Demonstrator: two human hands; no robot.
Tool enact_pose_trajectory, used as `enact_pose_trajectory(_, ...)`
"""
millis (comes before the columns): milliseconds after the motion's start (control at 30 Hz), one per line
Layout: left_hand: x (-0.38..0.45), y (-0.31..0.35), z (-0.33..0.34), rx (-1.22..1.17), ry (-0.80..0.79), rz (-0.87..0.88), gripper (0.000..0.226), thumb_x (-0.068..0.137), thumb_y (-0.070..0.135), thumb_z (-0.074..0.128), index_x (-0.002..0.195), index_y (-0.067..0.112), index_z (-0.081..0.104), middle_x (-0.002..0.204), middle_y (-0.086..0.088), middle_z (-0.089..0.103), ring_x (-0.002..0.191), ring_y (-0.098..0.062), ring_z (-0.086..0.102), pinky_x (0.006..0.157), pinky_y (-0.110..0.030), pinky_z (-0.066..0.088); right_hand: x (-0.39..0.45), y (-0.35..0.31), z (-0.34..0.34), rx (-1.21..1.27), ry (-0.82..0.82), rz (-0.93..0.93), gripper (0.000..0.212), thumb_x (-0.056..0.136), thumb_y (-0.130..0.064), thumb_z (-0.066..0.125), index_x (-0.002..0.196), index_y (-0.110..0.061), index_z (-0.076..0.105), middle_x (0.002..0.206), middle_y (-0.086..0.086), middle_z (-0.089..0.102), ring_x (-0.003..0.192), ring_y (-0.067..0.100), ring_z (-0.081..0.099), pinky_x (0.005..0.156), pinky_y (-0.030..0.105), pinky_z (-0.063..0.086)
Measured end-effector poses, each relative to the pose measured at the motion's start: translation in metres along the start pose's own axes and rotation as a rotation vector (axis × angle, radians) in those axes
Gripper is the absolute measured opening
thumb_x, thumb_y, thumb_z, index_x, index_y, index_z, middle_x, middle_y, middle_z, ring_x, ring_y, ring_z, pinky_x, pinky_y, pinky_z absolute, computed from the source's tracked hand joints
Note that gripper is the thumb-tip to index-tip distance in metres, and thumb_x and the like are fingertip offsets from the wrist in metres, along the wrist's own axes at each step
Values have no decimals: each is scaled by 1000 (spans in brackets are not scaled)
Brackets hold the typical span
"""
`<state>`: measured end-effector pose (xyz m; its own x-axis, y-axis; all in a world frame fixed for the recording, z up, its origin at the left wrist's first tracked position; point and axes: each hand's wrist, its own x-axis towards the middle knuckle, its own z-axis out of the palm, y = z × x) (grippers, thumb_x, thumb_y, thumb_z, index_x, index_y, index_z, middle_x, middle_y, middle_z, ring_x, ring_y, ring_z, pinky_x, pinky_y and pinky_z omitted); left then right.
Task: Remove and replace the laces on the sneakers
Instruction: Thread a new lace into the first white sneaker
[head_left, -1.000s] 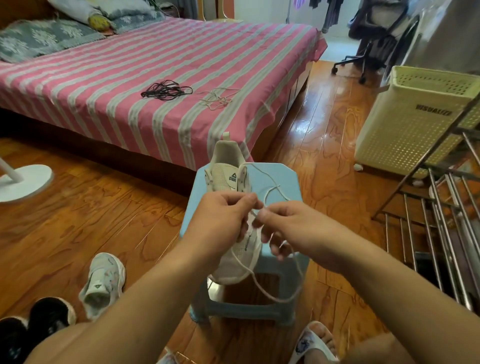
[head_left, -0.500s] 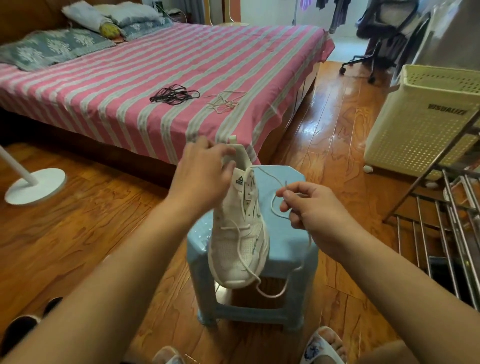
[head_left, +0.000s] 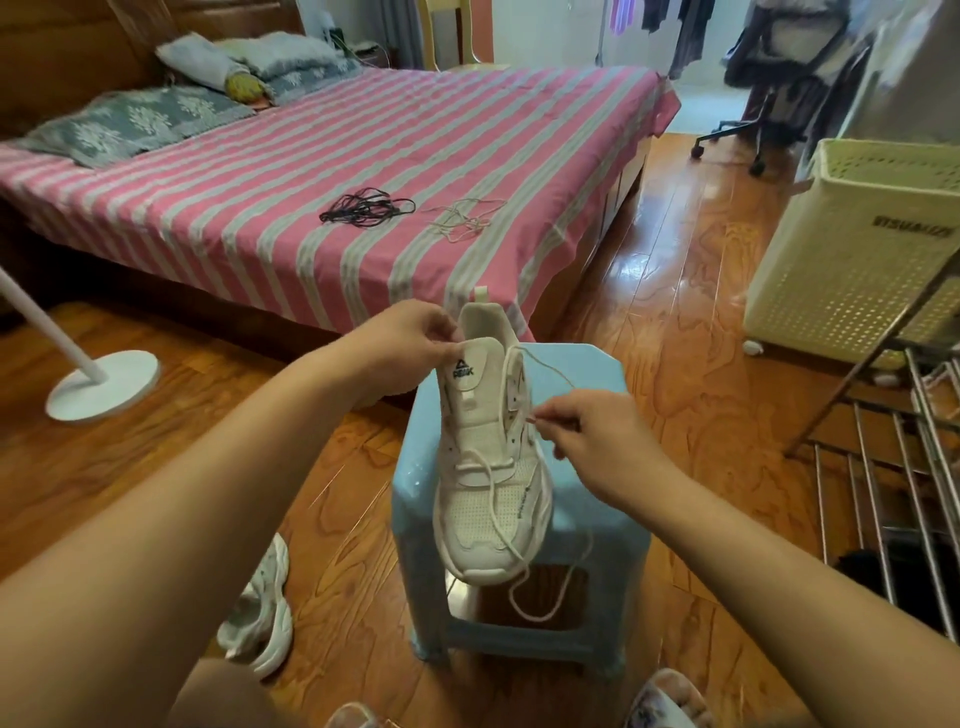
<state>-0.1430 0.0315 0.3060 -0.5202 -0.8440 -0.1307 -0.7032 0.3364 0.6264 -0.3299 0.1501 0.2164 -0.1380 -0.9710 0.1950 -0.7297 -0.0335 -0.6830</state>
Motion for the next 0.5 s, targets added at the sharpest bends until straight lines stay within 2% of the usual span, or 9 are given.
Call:
enact_pose_trajectory(100, 3, -10, 21, 50, 162, 90, 4, 99, 16, 65, 103, 16, 66, 112, -1, 63, 106, -18, 62, 97, -41, 52, -13, -1, 1, -45, -10, 43, 16, 91, -23, 73, 106, -22, 79, 93, -7, 75, 75, 2, 61, 81, 28, 55)
enact_pose_trajectory(167, -4, -12, 39, 125, 252, 197, 19, 96, 9, 62, 113, 19, 62, 119, 2, 51, 113, -18, 54, 95, -34, 47, -17, -4, 4, -41, 9, 64, 13, 90, -24, 74, 102, -23, 79, 93, -7, 76, 81, 4, 65, 83, 30, 55)
enact_pose_trajectory(233, -14, -16, 57, 290, 340, 294, 22, 90, 10, 63, 110, 20, 66, 124, -2, 49, 117, -23, 45, 95, -38, 45, -19, -6, 8, -55, 38, 39, 9, 88, -23, 75, 96, -22, 79, 90, -7, 76, 83, 7, 67, 83, 31, 55)
enact_pose_trajectory(300, -25, -19, 72, 488, 396, 304, 17, 88, 24, 65, 104, 21, 71, 133, -6, 48, 125, -29, 37, 100, -46, 44, -21, -9, 10, -64, 51, 18, 7, 88, -21, 74, 93, -20, 79, 87, -5, 75, 82, 8, 66, 80, 30, 54)
enact_pose_trajectory(400, -33, -16, 86, 516, 341, 224, 28, 88, 34, 68, 115, 31, 72, 152, -6, 35, 140, -31, 21, 114, -50, 29, -22, -10, 12, -103, 54, 10, 8, 89, -22, 72, 93, -19, 78, 87, -4, 73, 80, 8, 63, 74, 24, 50)
enact_pose_trajectory(500, -31, -12, 84, 376, 213, 104, 37, 90, 31, 68, 122, 49, 68, 163, 4, 14, 149, -27, 5, 122, -47, 12, -21, -9, 12, -114, 59, 35, 9, 90, -23, 70, 92, -19, 77, 86, -4, 72, 76, 7, 59, 67, 16, 40)
